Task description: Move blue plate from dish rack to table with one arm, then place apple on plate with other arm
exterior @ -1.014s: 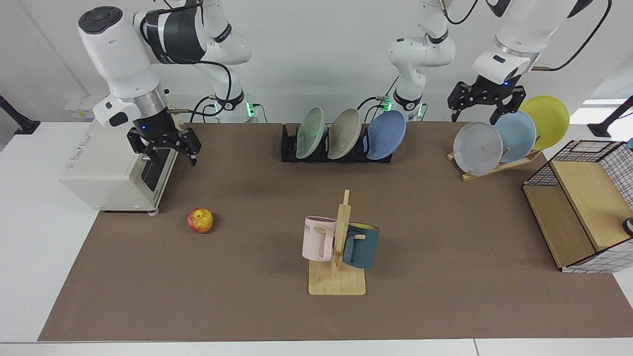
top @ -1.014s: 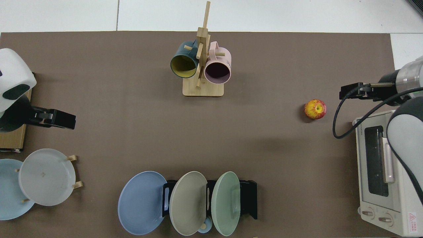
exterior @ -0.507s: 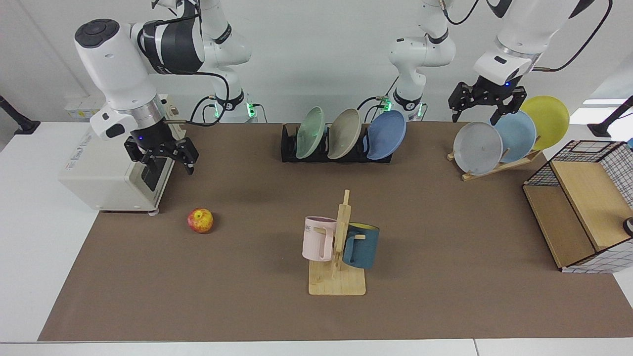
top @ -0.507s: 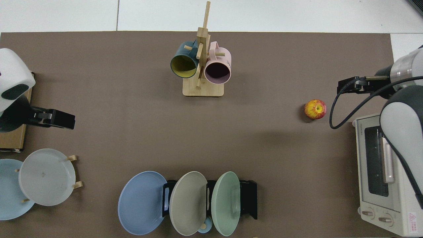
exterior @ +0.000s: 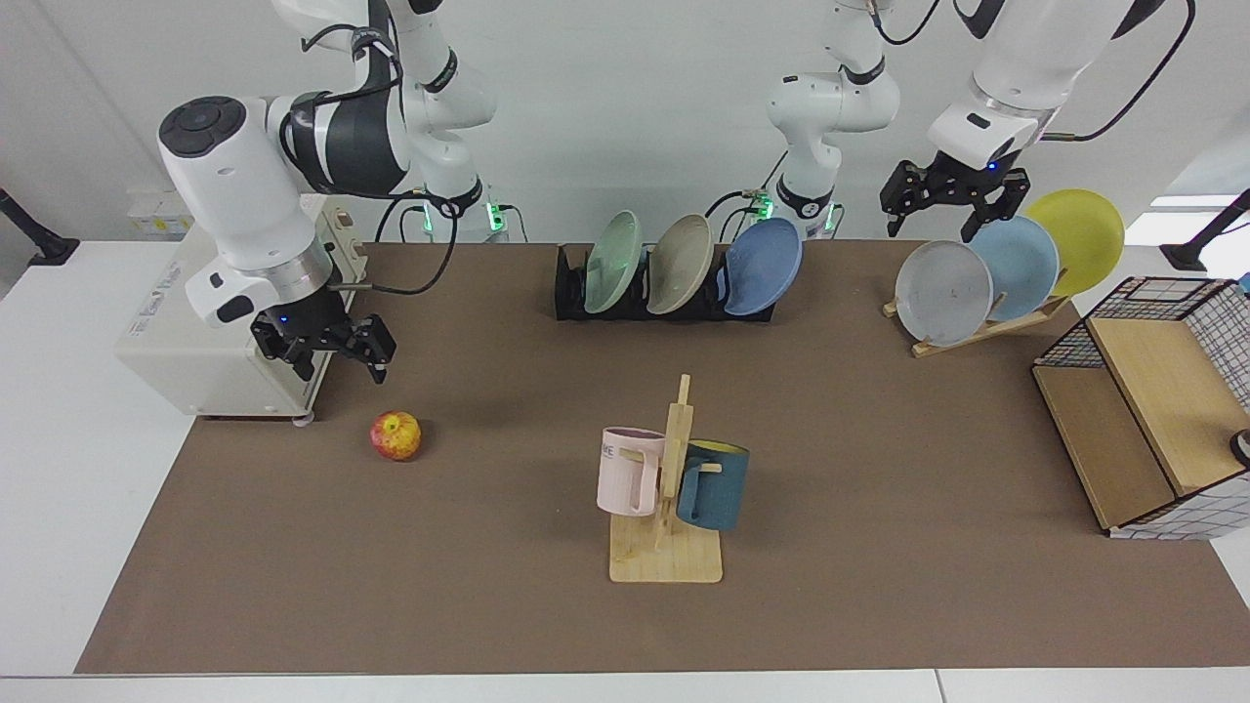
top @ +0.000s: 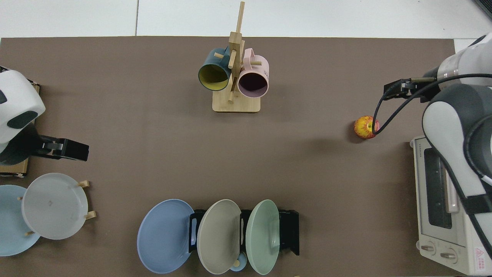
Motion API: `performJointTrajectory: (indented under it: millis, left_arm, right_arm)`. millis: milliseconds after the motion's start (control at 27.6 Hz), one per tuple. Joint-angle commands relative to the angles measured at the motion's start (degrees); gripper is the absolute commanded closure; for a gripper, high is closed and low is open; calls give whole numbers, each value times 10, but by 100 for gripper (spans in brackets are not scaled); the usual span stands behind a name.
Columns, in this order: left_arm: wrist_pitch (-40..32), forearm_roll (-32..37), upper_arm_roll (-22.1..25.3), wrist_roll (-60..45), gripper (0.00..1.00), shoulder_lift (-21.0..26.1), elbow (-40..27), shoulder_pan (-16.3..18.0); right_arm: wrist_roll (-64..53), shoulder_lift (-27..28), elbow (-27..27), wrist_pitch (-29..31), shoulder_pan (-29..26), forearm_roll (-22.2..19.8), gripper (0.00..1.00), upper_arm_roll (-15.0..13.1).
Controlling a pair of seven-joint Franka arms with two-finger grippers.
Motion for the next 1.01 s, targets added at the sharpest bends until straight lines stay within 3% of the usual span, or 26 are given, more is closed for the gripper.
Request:
performJointTrajectory:
  millis: [0,579,978]
  left_arm:
    - [23,-11,-2,3,0,-56,-80,3]
    - [125,-44,-27,3,0,-174,-297,-2]
    - [193,-66,-73,-47,0,-202,-414,-4]
  right_arm:
    - [11,27,17,20,-2,-3,0,3]
    - [9,91,-13,121,3,-6,0,4]
    - [-1,123,-64,176,4,-27,0,5]
